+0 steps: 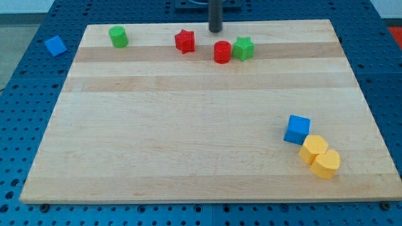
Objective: Nudge the green star left a bit
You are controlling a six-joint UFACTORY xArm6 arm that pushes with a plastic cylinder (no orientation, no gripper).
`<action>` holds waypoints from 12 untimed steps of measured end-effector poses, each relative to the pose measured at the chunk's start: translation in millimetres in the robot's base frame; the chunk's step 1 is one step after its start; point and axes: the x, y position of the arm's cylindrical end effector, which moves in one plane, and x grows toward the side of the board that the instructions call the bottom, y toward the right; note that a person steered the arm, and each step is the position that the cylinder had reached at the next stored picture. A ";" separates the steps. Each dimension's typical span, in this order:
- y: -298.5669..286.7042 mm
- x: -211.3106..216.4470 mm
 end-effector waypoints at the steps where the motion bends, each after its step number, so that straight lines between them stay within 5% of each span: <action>1: -13.1 24.3; 3: -212.3 33.4; 5: -113.5 9.1; 12: -74.6 26.4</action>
